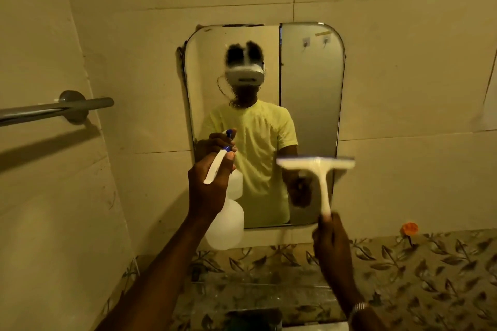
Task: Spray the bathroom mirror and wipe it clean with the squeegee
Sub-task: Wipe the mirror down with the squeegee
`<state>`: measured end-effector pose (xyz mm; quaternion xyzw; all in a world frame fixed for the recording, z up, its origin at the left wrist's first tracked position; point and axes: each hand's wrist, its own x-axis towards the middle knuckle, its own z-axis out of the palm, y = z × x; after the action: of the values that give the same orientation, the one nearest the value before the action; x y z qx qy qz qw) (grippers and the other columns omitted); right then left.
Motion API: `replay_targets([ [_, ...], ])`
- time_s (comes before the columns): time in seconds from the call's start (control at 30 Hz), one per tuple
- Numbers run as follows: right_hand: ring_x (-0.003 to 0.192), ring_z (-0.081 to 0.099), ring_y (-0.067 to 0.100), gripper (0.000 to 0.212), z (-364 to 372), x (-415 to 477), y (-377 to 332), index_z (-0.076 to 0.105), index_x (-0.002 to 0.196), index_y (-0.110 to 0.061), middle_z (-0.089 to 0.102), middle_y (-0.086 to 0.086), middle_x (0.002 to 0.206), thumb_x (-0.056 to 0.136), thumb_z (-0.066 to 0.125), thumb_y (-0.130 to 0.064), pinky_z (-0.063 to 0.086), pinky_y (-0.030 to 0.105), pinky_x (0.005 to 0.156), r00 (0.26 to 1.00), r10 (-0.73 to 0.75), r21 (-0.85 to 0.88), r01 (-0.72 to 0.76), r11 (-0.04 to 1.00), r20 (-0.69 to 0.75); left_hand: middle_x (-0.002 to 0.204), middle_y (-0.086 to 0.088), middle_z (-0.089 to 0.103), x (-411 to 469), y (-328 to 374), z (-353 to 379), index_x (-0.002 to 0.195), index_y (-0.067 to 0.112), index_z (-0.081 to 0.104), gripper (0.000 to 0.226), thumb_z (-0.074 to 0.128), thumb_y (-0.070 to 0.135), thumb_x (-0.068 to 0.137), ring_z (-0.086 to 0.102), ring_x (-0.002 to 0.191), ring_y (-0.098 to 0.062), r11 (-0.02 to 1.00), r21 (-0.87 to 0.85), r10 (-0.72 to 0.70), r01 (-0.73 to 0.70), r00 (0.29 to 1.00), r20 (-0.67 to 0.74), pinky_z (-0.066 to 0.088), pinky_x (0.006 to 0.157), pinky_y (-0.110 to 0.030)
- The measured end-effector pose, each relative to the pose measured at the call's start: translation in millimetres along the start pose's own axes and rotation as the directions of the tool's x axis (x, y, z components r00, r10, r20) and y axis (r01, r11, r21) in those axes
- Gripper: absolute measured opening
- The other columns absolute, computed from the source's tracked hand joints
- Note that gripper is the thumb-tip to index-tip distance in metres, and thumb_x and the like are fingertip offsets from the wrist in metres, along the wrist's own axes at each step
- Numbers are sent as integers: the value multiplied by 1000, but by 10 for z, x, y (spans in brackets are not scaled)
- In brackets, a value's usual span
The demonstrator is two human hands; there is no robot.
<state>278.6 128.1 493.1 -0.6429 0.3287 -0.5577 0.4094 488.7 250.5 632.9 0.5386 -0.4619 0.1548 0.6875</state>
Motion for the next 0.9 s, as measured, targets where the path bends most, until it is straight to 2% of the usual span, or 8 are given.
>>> replay_targets([
  [0.07, 61, 63, 27, 48, -43, -442, 446, 68, 105, -12, 62, 6, 69, 103, 38, -49, 47, 32, 55, 979, 206, -54, -205, 977, 9, 86, 9, 75, 8, -2, -1, 102, 25, 72, 30, 60, 50, 93, 74, 82, -11, 1000, -3, 0, 0, 1000, -3, 59, 77, -23],
  [0.17, 63, 66, 12, 32, -121, -813, 664, 67, 126, 13, 64, 11, 74, 108, 44, -1, 48, 9, 55, 927, 372, 14, -373, 928, 35, 85, 17, 74, 19, 57, -5, 100, 33, 70, 18, 60, 47, 94, 74, 82, -7, 1000, 7, 5, -4, 1000, -13, 60, 77, -26],
  [0.33, 60, 55, 25, 35, -78, -850, 175, 73, 117, 6, 64, 35, 76, 109, 45, -13, 49, 24, 55, 944, 327, 135, -328, 935, 30, 84, 30, 73, -16, 149, -91, 96, 48, 67, 16, 62, 33, 99, 72, 83, 0, 996, 21, 86, -86, 996, -12, 55, 75, -10],
  [0.43, 48, 49, 14, 43, -51, -491, -554, 66, 101, -10, 55, 8, 65, 101, 43, -47, 41, 27, 43, 970, 177, 218, -212, 953, 169, 77, 24, 72, -17, 147, -155, 97, 32, 69, 9, 63, 26, 100, 71, 82, 3, 996, 42, 81, -80, 996, -27, 53, 74, -6],
  [0.53, 49, 49, 11, 35, 86, 194, -1385, 60, 101, -19, 55, -2, 69, 109, 39, -46, 41, 25, 41, 986, -73, 284, 27, 958, 153, 82, 18, 71, -4, 144, -234, 96, 24, 70, 7, 63, 24, 100, 71, 81, 2, 994, 57, 99, -97, 994, -39, 53, 73, -7],
  [0.67, 70, 56, 31, 36, 457, 961, -2337, 56, 116, -6, 61, 17, 87, 114, 35, -36, 48, 44, 61, 948, -299, 373, 241, 896, 105, 87, -1, 75, 28, 129, -344, 100, 13, 73, 21, 62, 30, 98, 73, 83, -10, 994, 56, 95, -90, 993, -76, 55, 75, -9],
  [0.77, 80, 60, 34, 42, 756, 1270, -2687, 53, 126, -2, 63, 37, 110, 113, 36, -38, 52, 43, 65, 946, -319, 353, 277, 894, 66, 88, 0, 74, 53, 103, -374, 101, 10, 74, 17, 64, 24, 99, 73, 84, -10, 992, 79, 107, -101, 992, -74, 53, 76, -6],
  [0.9, 88, 70, 36, 41, 1018, 1154, -2466, 56, 126, -7, 70, 25, 109, 113, 37, -41, 62, 50, 72, 942, -334, 254, 313, 915, 44, 84, 8, 73, 45, 30, -407, 99, 18, 72, 24, 59, 38, 96, 72, 83, -3, 994, 53, 99, -95, 993, -63, 54, 76, -8],
])
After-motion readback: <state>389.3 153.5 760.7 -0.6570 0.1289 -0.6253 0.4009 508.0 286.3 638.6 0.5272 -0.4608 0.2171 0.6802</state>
